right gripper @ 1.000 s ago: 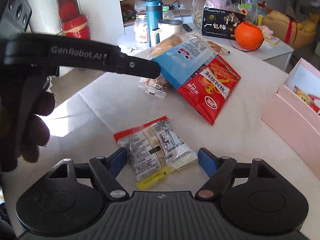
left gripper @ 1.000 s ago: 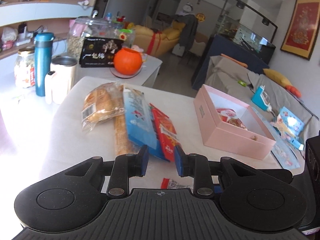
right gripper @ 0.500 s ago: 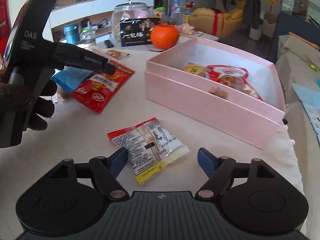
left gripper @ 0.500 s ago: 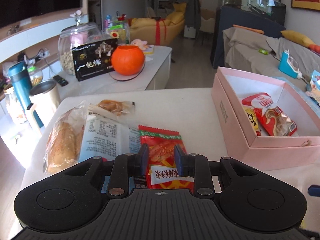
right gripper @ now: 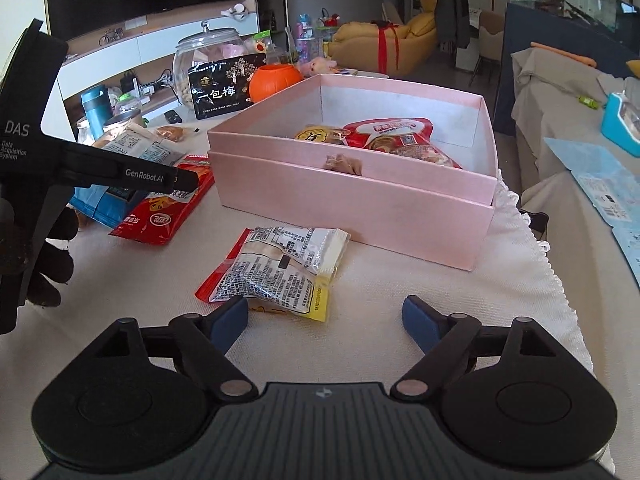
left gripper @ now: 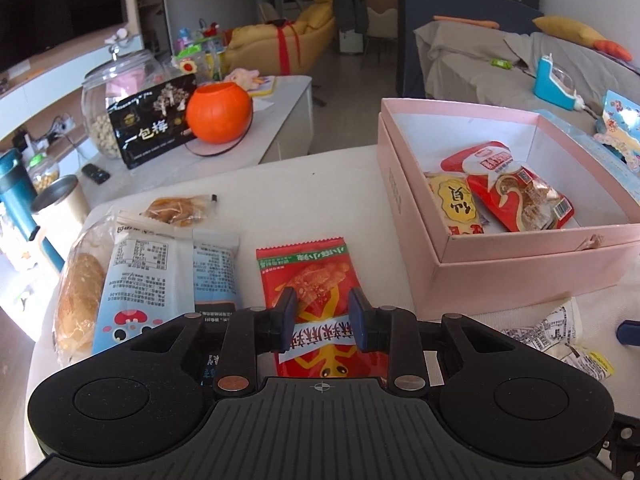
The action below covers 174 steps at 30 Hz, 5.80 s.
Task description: Organize snacks
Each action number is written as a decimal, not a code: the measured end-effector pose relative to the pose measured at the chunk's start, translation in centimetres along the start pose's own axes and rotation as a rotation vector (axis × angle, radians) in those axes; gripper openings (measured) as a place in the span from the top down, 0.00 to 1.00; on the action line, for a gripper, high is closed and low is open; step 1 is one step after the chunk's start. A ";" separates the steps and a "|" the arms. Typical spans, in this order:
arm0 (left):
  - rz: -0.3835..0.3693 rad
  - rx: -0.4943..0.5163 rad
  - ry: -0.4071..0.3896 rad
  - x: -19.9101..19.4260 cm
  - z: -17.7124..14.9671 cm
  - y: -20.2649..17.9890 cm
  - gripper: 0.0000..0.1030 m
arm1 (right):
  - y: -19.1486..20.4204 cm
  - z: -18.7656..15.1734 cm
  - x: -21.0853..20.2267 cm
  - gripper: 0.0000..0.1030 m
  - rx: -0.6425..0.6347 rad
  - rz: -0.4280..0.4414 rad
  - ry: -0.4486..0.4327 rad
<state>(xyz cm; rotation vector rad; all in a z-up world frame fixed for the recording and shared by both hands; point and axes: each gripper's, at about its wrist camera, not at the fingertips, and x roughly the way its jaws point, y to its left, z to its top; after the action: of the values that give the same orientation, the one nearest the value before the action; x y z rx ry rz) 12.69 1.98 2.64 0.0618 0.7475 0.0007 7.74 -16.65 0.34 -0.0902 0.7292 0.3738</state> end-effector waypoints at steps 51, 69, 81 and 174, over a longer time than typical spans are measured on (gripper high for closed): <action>-0.157 0.046 0.044 -1.6 -2.9 2.2 0.35 | 0.6 -0.2 -0.1 0.13 -0.020 -0.014 0.007; -0.181 -0.054 -0.035 -7.9 -9.4 1.8 0.39 | -0.5 0.8 -0.3 0.24 -0.008 -0.137 0.045; -0.181 -0.049 -0.075 -8.1 -10.0 1.8 0.39 | 3.8 4.4 0.2 0.16 -0.071 0.068 0.042; 0.020 -0.708 -0.281 -6.6 -8.3 21.9 0.61 | 21.4 22.5 22.8 0.50 -0.251 0.085 0.266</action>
<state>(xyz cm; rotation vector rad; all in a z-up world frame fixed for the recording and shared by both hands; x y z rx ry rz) 2.67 24.13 2.27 -0.5947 0.4332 0.2697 29.80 14.85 2.94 -0.3517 0.9478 0.5398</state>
